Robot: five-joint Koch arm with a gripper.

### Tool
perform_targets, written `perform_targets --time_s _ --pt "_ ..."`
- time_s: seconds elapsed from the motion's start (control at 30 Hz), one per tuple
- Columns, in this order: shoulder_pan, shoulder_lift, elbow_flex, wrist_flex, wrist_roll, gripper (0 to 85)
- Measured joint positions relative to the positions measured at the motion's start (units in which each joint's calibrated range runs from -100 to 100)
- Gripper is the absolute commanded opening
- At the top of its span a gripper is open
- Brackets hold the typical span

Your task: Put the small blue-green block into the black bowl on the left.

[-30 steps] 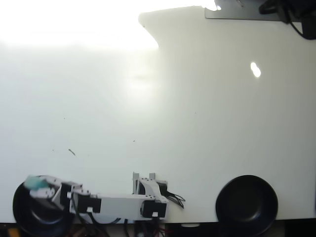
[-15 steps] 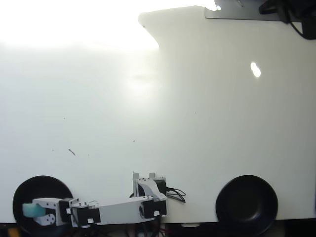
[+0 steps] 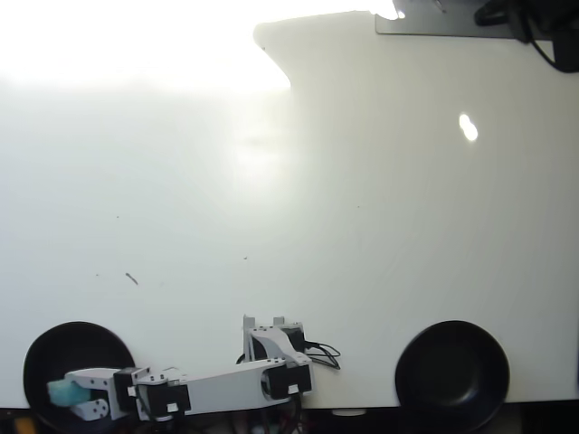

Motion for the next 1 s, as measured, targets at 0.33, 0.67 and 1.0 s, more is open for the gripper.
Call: perform_targets --time_s 0.33,0.67,1.0 --pt "-0.2 -0.3 0.0 -0.1 0.5 29.6" --pt "-0.6 -1.4 -0.1 -0.1 2.9 34.1" --pt "-12.7 -5.4 -0.1 1.1 15.1 34.2"
